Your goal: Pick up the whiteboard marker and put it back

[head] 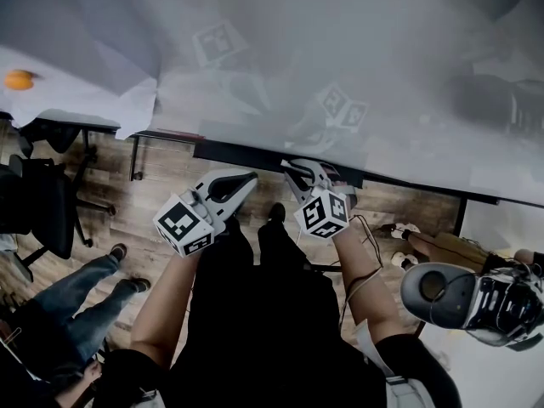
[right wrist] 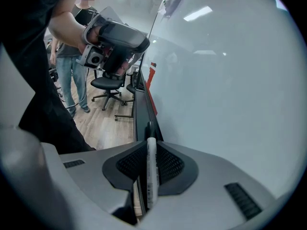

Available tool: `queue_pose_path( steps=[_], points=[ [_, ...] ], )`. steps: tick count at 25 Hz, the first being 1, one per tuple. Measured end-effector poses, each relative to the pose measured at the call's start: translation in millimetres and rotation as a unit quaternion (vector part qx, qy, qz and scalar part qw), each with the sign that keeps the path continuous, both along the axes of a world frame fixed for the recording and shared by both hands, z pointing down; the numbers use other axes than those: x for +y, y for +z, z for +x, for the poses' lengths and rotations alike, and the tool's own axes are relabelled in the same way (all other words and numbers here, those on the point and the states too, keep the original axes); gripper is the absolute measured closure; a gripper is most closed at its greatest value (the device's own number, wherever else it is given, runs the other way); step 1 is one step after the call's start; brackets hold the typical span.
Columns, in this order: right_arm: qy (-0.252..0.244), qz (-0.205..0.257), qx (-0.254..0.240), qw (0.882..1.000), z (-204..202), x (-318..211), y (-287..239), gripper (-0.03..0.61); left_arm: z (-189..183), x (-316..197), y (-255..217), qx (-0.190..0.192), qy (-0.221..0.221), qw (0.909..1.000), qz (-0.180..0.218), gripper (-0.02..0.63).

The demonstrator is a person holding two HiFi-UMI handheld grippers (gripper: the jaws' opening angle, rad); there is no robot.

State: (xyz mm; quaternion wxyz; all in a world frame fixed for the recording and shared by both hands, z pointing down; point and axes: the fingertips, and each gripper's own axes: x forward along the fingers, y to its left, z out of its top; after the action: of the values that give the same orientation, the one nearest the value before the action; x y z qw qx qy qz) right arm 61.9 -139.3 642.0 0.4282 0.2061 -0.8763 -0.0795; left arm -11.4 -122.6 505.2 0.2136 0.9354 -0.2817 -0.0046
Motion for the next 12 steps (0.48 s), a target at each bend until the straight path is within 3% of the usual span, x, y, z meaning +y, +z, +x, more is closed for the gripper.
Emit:
queue_pose_path(
  steps=[8, 12],
  points=[
    [0.012, 0.006, -0.041, 0.999, -9.2, -6.2, -11.8, 0.509, -4.7, 0.0, 6.4, 0.000, 0.001, 1.0000, 0.000, 0.603],
    [0.026, 0.003, -0.095, 0.995, -16.2, -6.3, -36.5, 0.509, -6.3, 1.2, 4.7, 0.001, 0.006, 0.9999, 0.009, 0.603]
  ],
)
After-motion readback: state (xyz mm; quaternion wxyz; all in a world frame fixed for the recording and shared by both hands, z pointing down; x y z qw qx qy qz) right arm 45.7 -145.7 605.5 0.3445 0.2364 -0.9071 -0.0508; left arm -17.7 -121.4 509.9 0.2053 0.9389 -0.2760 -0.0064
